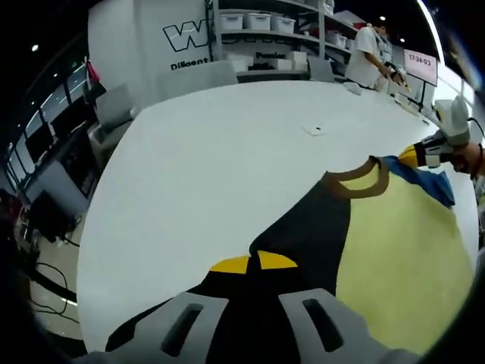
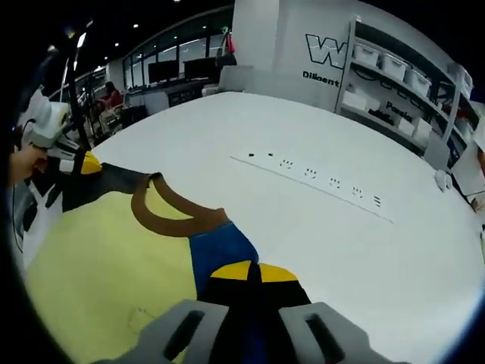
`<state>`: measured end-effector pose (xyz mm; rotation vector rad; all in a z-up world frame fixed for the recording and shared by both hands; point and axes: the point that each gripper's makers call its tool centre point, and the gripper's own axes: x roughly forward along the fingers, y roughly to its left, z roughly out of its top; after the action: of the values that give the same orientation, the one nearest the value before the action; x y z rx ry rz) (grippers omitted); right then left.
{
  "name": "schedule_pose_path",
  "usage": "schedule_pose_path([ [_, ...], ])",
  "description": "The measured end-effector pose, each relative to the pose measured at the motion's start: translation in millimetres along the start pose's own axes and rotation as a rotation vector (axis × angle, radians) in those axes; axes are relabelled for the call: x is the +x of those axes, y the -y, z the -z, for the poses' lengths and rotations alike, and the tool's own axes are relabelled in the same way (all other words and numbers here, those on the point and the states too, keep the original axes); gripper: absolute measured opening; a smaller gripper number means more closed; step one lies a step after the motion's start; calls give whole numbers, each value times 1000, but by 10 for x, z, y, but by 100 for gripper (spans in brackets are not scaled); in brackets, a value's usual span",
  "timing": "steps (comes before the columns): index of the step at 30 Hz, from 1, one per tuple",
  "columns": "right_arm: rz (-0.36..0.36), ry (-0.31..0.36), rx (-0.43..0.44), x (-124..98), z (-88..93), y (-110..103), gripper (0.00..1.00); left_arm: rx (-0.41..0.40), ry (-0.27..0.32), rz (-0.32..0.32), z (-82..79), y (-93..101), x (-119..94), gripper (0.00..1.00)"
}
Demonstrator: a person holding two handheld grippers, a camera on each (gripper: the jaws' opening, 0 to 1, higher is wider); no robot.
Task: Fold the garment on the visible template until the final outline fits inside the template.
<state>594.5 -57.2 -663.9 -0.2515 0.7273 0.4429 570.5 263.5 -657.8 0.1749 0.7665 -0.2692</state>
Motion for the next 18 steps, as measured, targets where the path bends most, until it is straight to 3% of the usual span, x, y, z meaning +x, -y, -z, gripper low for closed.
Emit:
schedule_pose_path([
  [7,-8,11,22,83,-34,-5,0,5,-15,-52,16,-103,68,3],
  [11,-8,30,-12,131,-123,-31,0,-31,-22,-66,44,-157,90,3],
  [18,5,21,-32,202,-142,-19,0,-10,-13,-79,14,-188,100,3],
])
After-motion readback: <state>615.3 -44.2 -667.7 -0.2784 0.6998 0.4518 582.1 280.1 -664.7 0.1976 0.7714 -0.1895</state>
